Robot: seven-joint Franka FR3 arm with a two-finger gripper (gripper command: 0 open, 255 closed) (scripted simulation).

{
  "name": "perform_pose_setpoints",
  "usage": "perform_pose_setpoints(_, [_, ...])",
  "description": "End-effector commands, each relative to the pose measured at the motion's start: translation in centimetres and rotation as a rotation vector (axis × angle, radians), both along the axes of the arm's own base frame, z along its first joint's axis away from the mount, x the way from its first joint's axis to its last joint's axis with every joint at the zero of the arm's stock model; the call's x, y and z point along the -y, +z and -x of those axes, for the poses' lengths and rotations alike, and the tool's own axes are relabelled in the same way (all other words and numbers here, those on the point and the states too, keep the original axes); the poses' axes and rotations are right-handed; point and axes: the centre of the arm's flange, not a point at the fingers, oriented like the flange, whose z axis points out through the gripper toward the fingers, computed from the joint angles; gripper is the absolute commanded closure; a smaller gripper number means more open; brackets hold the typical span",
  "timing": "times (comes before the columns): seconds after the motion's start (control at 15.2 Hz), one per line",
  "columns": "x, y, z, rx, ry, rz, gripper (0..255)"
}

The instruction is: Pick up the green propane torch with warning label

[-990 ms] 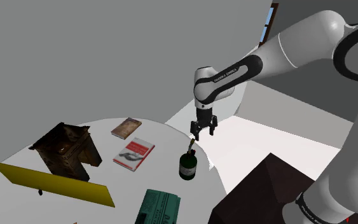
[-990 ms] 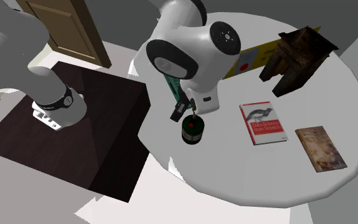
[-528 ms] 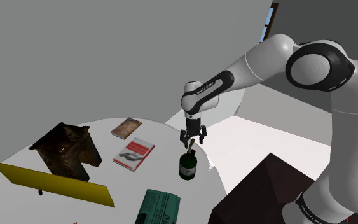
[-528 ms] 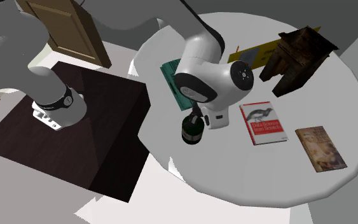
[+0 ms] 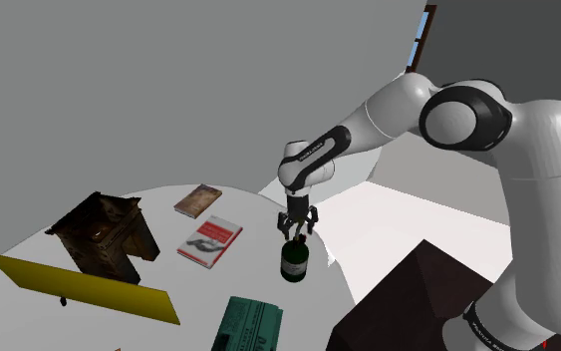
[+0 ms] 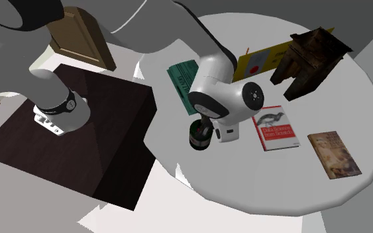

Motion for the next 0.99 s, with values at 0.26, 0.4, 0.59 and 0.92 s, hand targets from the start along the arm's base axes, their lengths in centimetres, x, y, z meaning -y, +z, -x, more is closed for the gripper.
perform_pose_setpoints(0.26, [0.1,-1.4,0.0,0.0,0.0,0.0,255])
perform_pose_setpoints(0.4, [0.1,-1.4,0.0,0.0,0.0,0.0,255])
perform_pose_setpoints(0.59, [0.1,-1.4,0.0,0.0,0.0,0.0,255])
perform_pose_setpoints(0.92, [0.1,-0.3,0.1,0.0,0.0,0.0,255])
